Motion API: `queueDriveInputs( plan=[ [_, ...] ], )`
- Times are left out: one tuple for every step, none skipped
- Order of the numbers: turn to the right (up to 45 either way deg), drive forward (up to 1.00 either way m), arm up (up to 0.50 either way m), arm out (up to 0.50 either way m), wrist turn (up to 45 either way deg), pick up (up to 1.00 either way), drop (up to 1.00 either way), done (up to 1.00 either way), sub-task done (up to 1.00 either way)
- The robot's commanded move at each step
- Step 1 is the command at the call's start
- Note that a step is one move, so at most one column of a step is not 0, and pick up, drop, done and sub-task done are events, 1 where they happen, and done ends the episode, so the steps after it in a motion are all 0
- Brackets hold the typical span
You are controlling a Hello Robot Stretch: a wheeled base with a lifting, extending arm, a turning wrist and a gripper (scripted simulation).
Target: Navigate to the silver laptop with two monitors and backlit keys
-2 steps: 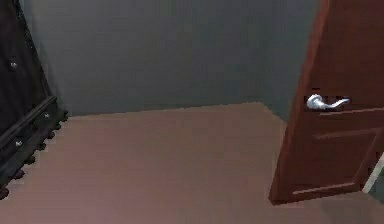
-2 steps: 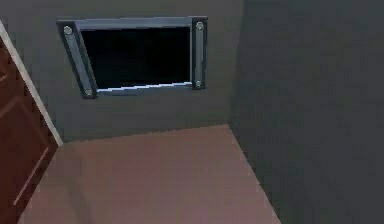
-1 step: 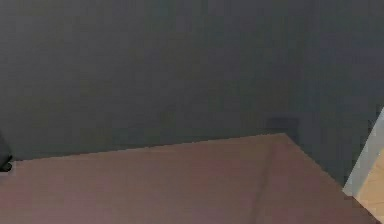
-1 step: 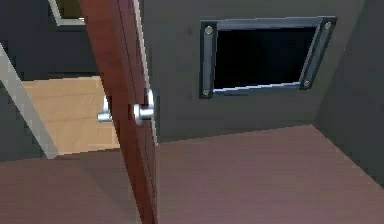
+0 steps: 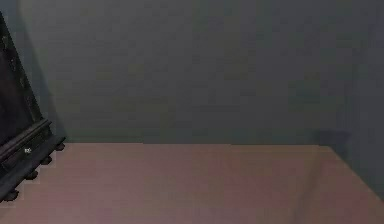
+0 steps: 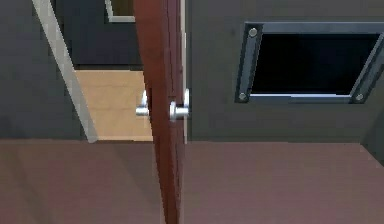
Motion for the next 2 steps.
queueDriveInputs(
  plan=[
    [-3.0,0.00,0.00,0.00,0.0,0.00,0.00,0.00,0.00],
    [0.0,0.20,0.00,0.00,0.0,0.00,0.00,0.00,0.00]
  ],
)
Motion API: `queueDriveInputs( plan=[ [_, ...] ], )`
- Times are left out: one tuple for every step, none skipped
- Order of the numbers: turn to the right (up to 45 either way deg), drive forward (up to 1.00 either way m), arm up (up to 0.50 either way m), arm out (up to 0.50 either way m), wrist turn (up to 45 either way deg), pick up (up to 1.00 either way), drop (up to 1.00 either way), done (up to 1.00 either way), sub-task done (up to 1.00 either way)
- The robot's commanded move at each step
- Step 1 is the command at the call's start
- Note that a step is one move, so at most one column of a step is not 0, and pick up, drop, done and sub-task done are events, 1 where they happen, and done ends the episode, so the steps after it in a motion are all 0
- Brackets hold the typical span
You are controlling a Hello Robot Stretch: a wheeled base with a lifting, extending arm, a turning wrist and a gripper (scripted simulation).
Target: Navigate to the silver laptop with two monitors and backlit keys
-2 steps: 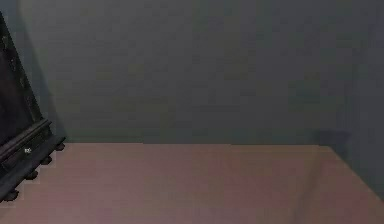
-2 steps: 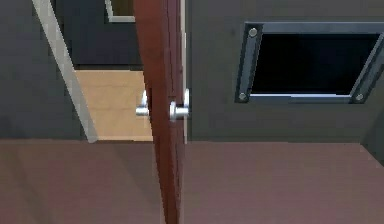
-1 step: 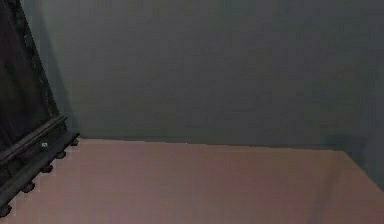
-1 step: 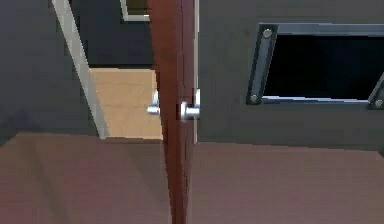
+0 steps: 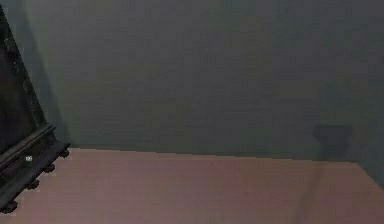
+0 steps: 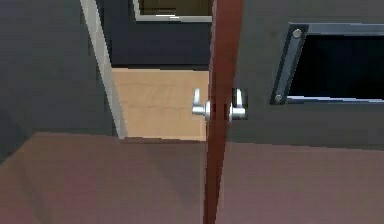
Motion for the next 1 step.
queueDriveInputs(
  plan=[
    [45.0,0.00,0.00,0.00,0.0,0.00,0.00,0.00,0.00]
  ],
)
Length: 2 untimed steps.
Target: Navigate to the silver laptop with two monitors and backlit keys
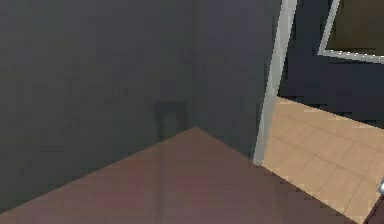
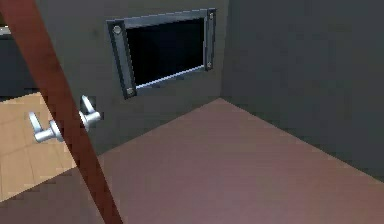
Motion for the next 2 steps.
queueDriveInputs(
  plan=[
    [18.0,0.00,0.00,0.00,0.0,0.00,0.00,0.00,0.00],
    [0.0,0.65,0.00,0.00,0.0,0.00,0.00,0.00,0.00]
  ],
)
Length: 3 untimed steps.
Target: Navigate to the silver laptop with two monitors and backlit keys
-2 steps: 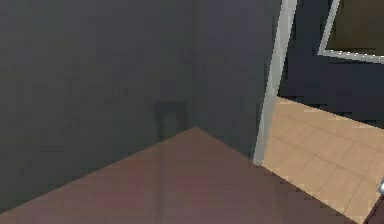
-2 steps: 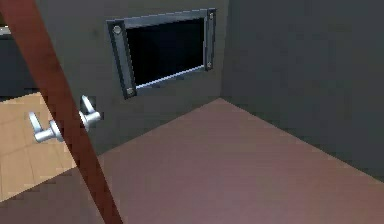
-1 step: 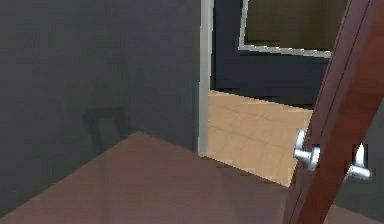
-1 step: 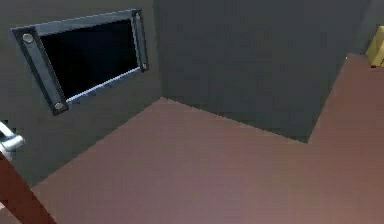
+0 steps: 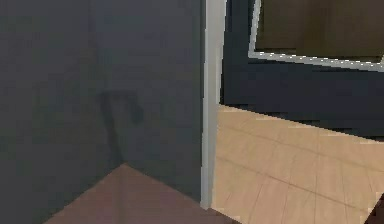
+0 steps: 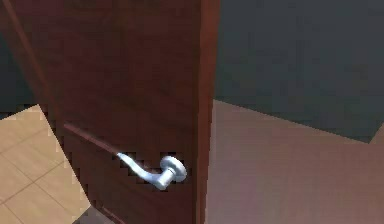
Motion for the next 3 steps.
queueDriveInputs(
  plan=[
    [21.0,0.00,0.00,0.00,0.0,0.00,0.00,0.00,0.00],
    [0.0,1.00,0.00,0.00,0.0,0.00,0.00,0.00,0.00],
    [9.0,0.00,0.00,0.00,0.0,0.00,0.00,0.00,0.00]
  ],
)
